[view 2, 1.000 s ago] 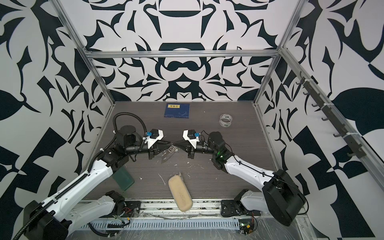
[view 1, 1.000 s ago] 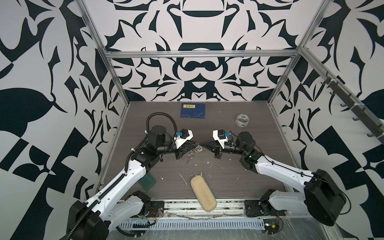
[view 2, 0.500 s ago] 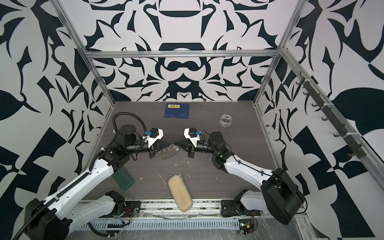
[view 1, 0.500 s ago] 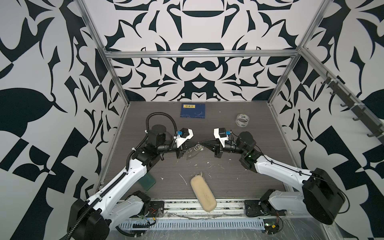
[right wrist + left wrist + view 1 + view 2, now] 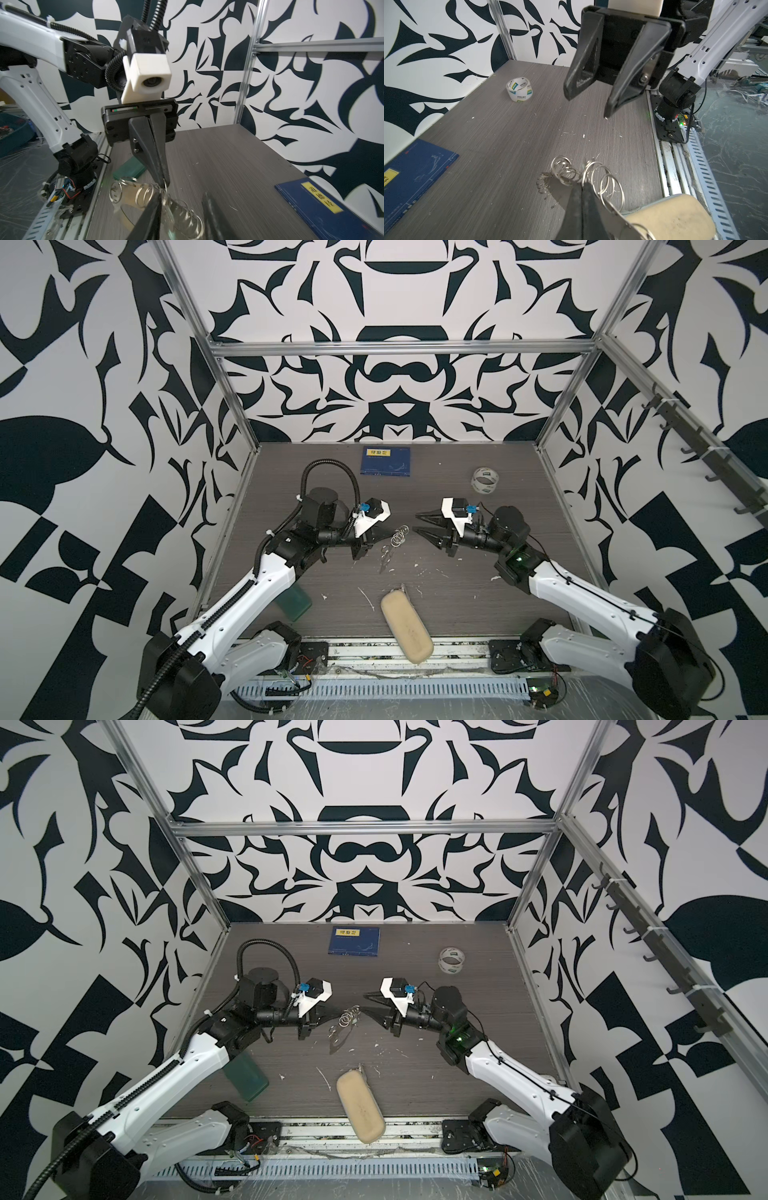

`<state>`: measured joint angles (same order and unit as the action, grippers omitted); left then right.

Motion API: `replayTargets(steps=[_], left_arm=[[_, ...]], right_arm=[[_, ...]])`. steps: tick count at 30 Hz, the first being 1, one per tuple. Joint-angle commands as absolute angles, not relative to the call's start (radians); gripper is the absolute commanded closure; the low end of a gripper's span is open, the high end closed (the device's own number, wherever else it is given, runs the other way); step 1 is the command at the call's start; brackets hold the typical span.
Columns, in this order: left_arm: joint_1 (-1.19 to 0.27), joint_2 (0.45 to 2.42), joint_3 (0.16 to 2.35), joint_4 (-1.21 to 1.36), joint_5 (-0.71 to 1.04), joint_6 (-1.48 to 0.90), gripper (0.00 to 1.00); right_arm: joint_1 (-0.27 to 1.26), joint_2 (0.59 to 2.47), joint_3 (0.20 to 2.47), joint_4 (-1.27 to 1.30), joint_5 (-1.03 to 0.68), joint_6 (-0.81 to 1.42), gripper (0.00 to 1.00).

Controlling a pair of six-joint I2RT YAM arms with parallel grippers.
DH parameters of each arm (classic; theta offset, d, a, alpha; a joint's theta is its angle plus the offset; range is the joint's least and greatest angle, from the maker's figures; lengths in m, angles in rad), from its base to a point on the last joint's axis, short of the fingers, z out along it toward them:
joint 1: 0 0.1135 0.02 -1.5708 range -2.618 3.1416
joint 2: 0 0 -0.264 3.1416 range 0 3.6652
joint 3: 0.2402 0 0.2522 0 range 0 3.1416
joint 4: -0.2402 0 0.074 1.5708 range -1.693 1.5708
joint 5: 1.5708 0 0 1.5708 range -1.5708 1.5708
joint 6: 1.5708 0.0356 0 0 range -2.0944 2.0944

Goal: Remove the keys from the keyring

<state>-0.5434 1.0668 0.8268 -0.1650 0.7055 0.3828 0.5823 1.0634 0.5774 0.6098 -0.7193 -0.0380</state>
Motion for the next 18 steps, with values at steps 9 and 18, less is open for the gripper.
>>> replayTargets(steps=[9, 18], left_arm=[[-0.541, 1.092, 0.895, -0.190, 0.722, 0.395, 1.00], [-0.541, 1.089, 0.894, -0.180, 0.722, 0.387, 1.00]], right_arm=[[0.571, 1.163, 0.540, 0.652, -0.796, 0.004, 0.55], [0.620, 1.232, 0.558, 0.689, -0.806, 0.014, 0.56]])
